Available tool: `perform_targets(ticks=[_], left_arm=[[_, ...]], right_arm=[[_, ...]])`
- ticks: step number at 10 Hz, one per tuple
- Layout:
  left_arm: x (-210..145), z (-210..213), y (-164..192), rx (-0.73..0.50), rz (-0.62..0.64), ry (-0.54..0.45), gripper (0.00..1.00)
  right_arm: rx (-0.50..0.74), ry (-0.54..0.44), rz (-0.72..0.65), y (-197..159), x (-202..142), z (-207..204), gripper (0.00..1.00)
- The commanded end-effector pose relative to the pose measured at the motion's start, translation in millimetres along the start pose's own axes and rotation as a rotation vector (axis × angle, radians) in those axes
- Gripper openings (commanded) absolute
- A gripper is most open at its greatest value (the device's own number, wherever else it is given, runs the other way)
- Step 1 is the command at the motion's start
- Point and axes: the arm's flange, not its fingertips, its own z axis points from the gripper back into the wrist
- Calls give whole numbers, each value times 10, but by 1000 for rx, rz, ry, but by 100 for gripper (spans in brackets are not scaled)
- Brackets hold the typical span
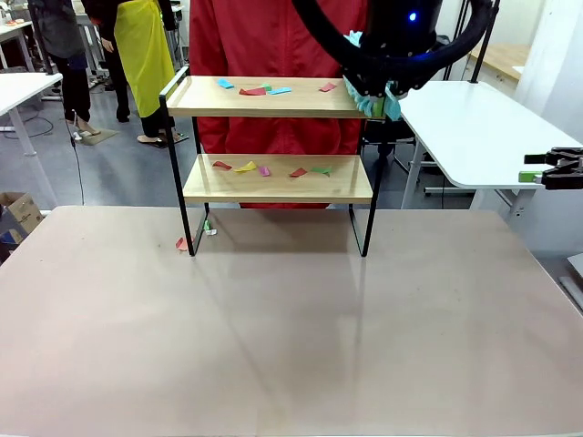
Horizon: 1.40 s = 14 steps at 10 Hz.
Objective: Clean the shelf.
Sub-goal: Clean the specific section of the Shelf indicated by the human with the Duster.
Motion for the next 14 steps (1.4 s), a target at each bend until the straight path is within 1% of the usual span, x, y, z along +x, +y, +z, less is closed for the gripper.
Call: perform_targets(ticks=[1,3,4,6,11,14], left_arm=[[56,-6,27,-12,1,43,13],[79,-39,62,5,51,88,13],[24,-76,21,-4,15,33,13],[37,-95,45,-2,25,49,13],[96,56,559,46,26,159,13],[121,45,868,113,15,217,13]], right_arm=[[2,-4,2,22,24,-8,100],[2,-4,2,22,24,-8,100],[2,-4,2,22,24,-8,100],[2,-4,2,22,24,-8,100],[2,-4,2,22,24,-8,100],[2,-4,2,22,24,-8,100]])
